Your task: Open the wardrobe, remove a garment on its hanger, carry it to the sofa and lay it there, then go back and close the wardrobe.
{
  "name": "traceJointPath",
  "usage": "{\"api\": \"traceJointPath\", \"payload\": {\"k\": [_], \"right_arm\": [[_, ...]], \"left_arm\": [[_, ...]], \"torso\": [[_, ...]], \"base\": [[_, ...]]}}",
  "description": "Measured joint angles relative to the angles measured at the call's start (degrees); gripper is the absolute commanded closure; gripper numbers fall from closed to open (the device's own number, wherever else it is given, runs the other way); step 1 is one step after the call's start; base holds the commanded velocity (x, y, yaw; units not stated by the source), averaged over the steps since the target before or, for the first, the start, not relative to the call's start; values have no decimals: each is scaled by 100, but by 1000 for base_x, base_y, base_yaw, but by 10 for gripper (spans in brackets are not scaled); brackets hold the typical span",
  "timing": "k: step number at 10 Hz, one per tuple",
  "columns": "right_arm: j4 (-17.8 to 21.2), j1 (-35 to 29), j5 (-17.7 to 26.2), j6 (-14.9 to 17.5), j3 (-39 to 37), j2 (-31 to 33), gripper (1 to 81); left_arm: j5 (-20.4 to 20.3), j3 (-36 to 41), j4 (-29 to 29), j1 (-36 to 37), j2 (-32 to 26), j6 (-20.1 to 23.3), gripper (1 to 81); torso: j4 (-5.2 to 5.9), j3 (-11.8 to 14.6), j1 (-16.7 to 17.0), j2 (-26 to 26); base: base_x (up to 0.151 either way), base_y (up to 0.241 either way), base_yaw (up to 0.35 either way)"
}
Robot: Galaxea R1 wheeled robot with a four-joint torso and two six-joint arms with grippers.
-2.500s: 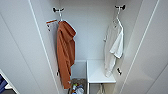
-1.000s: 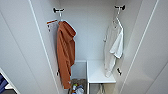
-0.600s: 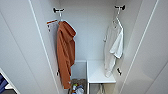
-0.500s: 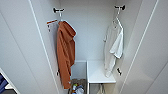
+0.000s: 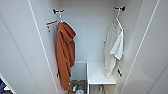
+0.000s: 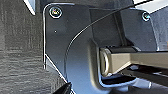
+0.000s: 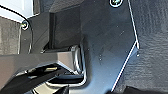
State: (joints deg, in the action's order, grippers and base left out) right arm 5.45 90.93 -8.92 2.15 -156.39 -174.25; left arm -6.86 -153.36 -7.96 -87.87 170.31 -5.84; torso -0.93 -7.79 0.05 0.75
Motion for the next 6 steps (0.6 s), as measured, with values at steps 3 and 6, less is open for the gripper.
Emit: {"api": "traceJointPath", "payload": {"k": [3, 6], "right_arm": [[-5, -85, -11, 0, -2, 0, 10], [-11, -63, -9, 16, -2, 0, 10]], "left_arm": [[-40, 0, -2, 83, 0, 2, 10], [-22, 24, -5, 33, 0, 0, 10]], "torso": [[0, 0, -5, 0], [0, 0, -6, 0]], "base": [[87, 0, 0], [87, 0, 0]]}}
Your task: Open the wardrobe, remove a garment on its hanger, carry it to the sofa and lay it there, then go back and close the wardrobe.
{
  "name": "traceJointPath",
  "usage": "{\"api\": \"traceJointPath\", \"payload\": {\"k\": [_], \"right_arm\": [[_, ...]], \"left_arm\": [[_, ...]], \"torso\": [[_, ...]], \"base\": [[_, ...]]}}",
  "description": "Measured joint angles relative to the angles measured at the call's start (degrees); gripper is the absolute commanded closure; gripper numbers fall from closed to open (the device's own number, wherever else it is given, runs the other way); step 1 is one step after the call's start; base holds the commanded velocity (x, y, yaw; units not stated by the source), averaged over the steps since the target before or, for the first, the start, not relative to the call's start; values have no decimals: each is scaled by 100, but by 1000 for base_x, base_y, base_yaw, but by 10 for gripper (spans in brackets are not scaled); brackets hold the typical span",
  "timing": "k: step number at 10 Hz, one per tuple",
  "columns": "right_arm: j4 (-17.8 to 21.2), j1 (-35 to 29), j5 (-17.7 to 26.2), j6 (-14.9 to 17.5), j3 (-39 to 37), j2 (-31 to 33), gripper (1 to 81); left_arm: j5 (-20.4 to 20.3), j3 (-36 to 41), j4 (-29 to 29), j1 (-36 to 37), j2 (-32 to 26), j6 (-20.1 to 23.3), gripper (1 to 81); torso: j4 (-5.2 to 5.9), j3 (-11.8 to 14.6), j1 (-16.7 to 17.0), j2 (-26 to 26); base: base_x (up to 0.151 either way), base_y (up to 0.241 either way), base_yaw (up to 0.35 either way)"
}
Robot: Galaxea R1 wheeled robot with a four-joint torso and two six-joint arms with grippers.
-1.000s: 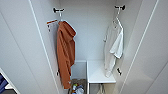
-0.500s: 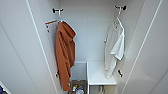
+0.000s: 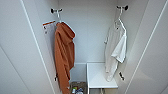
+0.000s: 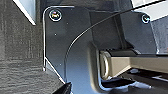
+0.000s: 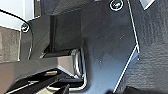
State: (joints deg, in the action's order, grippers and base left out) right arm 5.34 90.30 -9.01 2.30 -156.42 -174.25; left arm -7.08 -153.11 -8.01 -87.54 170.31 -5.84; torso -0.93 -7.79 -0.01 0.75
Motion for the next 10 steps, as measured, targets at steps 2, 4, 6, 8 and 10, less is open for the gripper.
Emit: {"api": "traceJointPath", "payload": {"k": [2, 4, 6, 8, 10], "right_arm": [[-22, 9, 2, 0, 0, 0, 10], [-39, 6, 6, 0, -6, 0, 10], [-46, 16, 4, 0, -6, 0, 10], [-49, 17, 4, 0, -6, 0, 10], [-49, 17, 4, 0, -6, 0, 10]], "left_arm": [[0, 6, -1, 4, 0, 2, 10], [4, 6, -1, 0, 0, 0, 10], [0, 16, -4, 2, 0, 0, 10], [0, 20, -4, 2, 2, 2, 10], [9, 20, -4, -5, 0, 0, 10]], "torso": [[0, 0, 0, 0], [0, 0, 1, 2], [0, 0, 1, 2], [0, 0, 1, 2], [0, 0, 1, 2]], "base": [[86, 0, 0], [85, 0, 0], [83, 0, 0], [82, 0, 0], [82, -65, 0]]}}
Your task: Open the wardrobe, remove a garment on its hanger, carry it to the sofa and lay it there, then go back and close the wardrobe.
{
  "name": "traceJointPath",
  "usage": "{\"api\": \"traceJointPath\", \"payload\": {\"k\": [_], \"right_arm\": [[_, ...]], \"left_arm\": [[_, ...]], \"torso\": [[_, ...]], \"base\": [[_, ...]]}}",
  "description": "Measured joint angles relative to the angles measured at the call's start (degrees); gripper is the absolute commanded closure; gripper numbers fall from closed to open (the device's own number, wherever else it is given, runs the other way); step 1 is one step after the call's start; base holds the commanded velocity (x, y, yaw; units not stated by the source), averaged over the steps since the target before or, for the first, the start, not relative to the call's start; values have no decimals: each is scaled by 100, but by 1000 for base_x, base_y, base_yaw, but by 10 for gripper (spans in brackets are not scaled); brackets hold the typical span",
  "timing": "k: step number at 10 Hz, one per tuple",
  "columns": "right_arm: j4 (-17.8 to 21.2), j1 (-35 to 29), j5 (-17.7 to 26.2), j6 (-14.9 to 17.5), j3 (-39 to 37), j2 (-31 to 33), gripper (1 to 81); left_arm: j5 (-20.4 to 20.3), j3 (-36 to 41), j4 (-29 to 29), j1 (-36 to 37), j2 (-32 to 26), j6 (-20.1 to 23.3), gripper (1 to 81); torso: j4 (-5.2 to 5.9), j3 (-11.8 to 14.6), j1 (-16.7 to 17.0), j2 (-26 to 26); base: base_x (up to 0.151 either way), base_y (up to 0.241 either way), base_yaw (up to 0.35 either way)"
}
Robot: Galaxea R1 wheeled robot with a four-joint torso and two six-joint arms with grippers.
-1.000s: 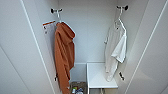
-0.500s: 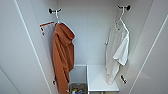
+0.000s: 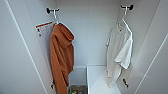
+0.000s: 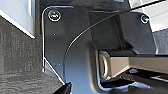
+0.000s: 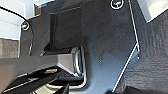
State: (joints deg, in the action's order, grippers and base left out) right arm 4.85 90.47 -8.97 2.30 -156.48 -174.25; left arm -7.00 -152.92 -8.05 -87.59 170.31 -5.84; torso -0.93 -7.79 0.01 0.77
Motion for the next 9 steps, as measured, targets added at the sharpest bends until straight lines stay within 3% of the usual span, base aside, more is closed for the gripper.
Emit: {"api": "traceJointPath", "payload": {"k": [3, 9], "right_arm": [[-9, -30, -4, 1, -5, -11, 10], [-26, 10, 2, 1, -5, -1, 10]], "left_arm": [[-7, 41, -27, 22, 2, 0, 10], [9, 94, -41, 5, -5, 2, 10]], "torso": [[0, 0, -1, -2], [0, 0, 0, 0]], "base": [[82, -66, 0], [82, 0, 0]]}}
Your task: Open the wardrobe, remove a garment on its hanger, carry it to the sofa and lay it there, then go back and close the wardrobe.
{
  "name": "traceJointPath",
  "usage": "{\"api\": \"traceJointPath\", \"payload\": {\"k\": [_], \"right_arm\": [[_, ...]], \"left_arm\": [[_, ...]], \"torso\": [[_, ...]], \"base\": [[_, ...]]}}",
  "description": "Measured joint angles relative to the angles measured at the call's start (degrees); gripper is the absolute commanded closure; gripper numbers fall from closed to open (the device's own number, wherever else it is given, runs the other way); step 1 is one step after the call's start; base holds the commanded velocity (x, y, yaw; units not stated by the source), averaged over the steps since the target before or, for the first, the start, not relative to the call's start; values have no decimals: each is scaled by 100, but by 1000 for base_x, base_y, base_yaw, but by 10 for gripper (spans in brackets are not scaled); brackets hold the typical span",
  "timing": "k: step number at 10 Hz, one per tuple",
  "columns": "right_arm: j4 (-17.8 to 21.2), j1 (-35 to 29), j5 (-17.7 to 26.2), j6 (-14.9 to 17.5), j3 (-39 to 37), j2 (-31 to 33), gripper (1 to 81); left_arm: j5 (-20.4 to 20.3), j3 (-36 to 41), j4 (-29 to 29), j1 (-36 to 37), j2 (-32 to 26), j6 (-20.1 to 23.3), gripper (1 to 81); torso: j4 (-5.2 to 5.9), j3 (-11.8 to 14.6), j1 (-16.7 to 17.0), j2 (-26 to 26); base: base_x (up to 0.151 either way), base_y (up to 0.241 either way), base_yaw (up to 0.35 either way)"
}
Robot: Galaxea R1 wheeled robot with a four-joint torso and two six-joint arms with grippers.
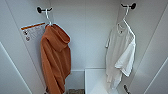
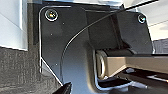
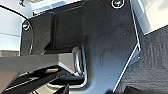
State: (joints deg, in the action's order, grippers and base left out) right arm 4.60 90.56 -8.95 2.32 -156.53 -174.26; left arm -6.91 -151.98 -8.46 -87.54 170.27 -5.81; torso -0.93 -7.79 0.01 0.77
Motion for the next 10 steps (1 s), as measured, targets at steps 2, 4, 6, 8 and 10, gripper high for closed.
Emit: {"api": "traceJointPath", "payload": {"k": [2, 4, 6, 8, 10], "right_arm": [[0, -11, -2, -1, 0, 1, 10], [0, -13, -2, -4, 0, 1, 10], [0, -24, -2, -4, 2, 1, 10], [0, -27, -2, -1, 2, 1, 10], [-2, -16, -4, 0, 0, 4, 10]], "left_arm": [[-2, 0, -2, 0, 2, -2, 10], [-2, 2, -5, 2, 2, 0, 10], [-2, 2, -7, 2, 5, -2, 10], [-5, 2, -7, 4, 7, -2, 10], [-2, 2, -9, 17, 5, 0, 10]], "torso": [[0, 0, 0, 0], [0, 0, 0, 0], [0, 0, 0, 0], [0, 0, -1, 0], [0, 0, -3, 0]], "base": [[82, 0, 0], [82, 0, 0], [76, 0, 0], [0, 0, 0], [0, 0, 0]]}}
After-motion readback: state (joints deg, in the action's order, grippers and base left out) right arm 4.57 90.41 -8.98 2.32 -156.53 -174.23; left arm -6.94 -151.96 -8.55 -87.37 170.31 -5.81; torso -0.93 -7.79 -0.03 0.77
